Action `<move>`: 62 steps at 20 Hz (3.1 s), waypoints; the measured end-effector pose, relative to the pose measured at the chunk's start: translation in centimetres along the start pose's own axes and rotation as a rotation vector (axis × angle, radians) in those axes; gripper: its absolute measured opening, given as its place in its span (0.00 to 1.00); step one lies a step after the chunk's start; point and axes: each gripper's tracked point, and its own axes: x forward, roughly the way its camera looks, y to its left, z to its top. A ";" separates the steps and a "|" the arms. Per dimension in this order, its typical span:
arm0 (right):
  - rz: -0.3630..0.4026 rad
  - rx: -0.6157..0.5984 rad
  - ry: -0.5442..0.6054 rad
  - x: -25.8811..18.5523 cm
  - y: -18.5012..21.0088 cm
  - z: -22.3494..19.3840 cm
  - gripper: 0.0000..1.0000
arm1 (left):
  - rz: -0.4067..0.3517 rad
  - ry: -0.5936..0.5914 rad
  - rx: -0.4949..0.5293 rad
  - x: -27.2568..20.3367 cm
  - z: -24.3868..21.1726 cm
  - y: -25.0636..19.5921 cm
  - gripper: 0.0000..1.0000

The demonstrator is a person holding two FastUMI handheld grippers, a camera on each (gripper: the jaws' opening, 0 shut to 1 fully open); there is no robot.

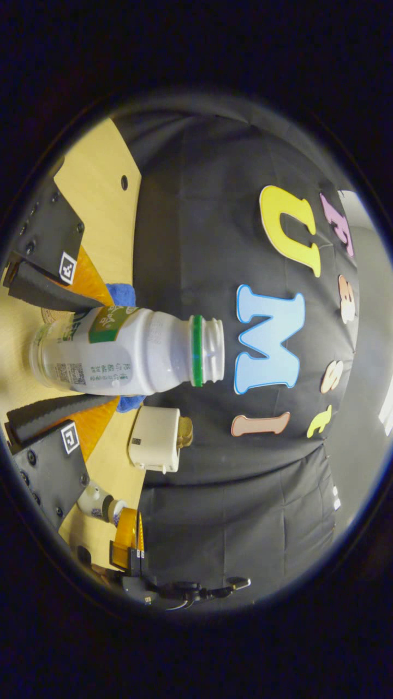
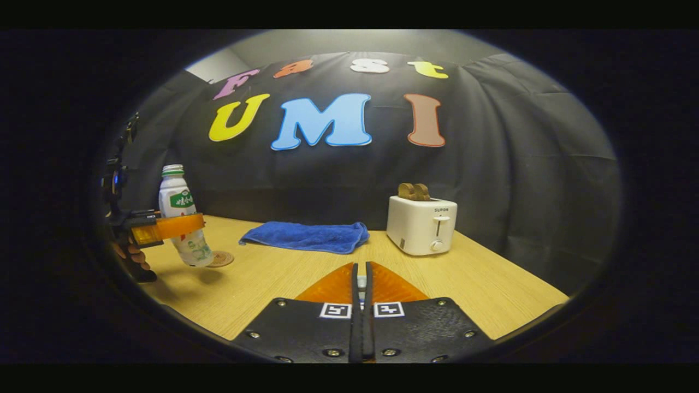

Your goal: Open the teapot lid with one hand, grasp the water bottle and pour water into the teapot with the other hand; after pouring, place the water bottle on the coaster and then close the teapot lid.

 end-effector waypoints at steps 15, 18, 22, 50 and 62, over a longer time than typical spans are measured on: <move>-0.048 0.080 -0.047 -1.1 -1.0 -0.1 0.31 | 0.179 0.021 -0.077 1.0 -2.1 7.5 0.77; -0.059 0.109 -0.099 -1.7 -1.5 0.9 0.43 | 0.216 0.033 -0.061 2.1 -2.7 9.3 0.78; -0.053 0.100 -0.083 -1.5 -1.6 0.4 0.46 | 0.213 0.058 -0.067 4.5 -3.3 9.5 0.79; -0.007 0.052 -0.145 -6.2 2.5 1.1 0.46 | 0.259 0.009 0.109 -4.4 -2.2 4.2 1.00; 0.044 0.016 -0.078 -10.1 11.8 -2.2 0.74 | 0.287 0.000 0.037 -16.3 -3.7 -3.8 1.00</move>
